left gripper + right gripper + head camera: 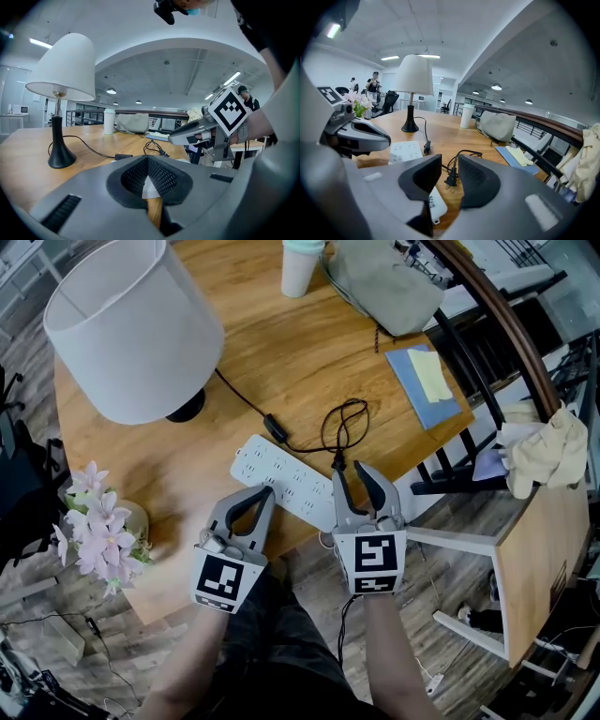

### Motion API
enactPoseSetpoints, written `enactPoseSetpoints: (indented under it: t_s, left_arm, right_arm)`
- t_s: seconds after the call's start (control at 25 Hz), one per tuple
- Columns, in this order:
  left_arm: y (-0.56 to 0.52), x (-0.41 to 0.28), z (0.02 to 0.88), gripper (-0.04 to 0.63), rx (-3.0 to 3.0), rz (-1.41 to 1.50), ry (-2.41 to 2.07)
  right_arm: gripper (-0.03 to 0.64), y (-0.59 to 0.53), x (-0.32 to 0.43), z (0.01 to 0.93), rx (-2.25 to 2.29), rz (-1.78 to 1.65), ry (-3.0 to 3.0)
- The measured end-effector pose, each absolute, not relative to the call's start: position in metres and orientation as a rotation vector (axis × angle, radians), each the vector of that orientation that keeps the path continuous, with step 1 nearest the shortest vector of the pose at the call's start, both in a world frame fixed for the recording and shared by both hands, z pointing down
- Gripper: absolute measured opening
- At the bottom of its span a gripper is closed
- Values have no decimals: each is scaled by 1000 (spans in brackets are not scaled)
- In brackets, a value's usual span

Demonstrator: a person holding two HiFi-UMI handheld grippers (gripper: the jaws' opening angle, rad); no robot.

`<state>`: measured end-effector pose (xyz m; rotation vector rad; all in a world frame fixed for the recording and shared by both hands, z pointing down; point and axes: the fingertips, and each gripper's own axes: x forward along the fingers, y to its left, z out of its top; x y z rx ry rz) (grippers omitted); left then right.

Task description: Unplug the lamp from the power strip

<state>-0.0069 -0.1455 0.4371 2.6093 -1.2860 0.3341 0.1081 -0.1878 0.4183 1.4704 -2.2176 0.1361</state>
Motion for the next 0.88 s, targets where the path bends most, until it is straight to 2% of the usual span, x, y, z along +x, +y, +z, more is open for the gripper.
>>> enactPoseSetpoints:
  t_s: [0.12, 0.28, 0.52, 0.88]
  left_arm:
    - [-147, -9, 431, -3, 2605, 317, -1293]
    - [-149, -13, 421, -3, 2612, 284, -1313]
    - [-148, -14, 406, -3, 2630, 207, -1297]
    - [-147, -23, 385, -3, 2619, 143, -1303]
  right_arm:
    - [56, -184, 106, 409, 1489, 130, -2253]
    - [9, -174, 106, 402, 1490, 139, -2296]
    - [8, -161, 103, 385, 1529, 241, -2400]
    - [8, -144, 101, 354, 1534, 223, -2478]
